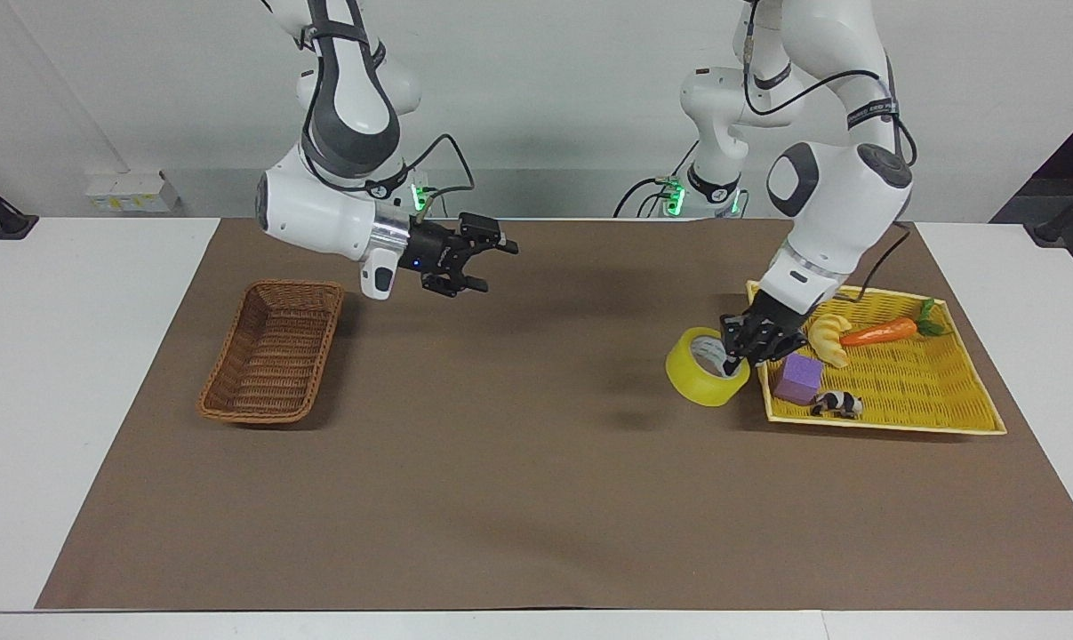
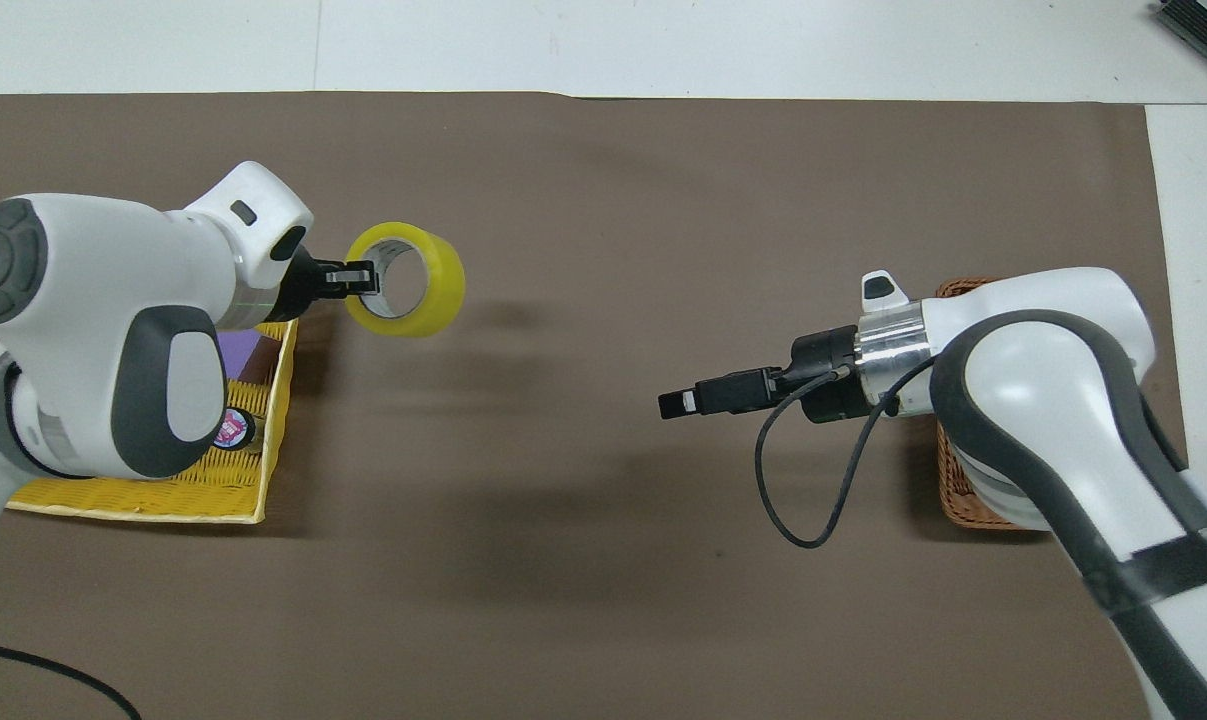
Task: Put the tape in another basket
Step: 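Carry the tape toward the right gripper and insert the right gripper's fingers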
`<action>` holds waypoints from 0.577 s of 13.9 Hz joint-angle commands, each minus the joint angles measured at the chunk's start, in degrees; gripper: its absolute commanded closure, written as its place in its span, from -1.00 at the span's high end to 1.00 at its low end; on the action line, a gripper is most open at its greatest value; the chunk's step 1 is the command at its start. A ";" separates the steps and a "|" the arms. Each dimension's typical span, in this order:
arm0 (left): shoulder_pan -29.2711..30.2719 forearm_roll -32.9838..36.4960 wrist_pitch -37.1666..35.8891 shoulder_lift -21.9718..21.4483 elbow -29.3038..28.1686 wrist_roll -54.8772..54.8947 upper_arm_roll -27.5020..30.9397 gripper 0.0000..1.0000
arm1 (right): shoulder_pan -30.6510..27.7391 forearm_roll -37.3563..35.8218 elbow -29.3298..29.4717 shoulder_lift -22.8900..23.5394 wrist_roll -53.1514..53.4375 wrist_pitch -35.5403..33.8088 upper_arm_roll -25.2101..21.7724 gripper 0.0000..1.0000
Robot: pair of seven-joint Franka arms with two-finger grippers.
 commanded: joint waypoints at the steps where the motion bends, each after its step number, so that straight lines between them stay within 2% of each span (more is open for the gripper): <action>1: -4.78 -0.94 3.45 -0.87 -2.42 -4.15 1.27 -1.00 | 1.35 4.76 0.48 2.91 -5.64 2.54 -0.06 1.00; 4: -7.08 -0.94 3.90 -1.48 -4.01 -5.57 1.19 -1.00 | 1.35 4.86 0.74 3.09 -5.74 3.24 -0.06 1.00; 8: -9.63 -0.94 3.90 -2.44 -5.58 -8.47 1.27 -1.00 | 2.67 6.96 0.83 3.70 -5.74 9.82 -0.06 1.00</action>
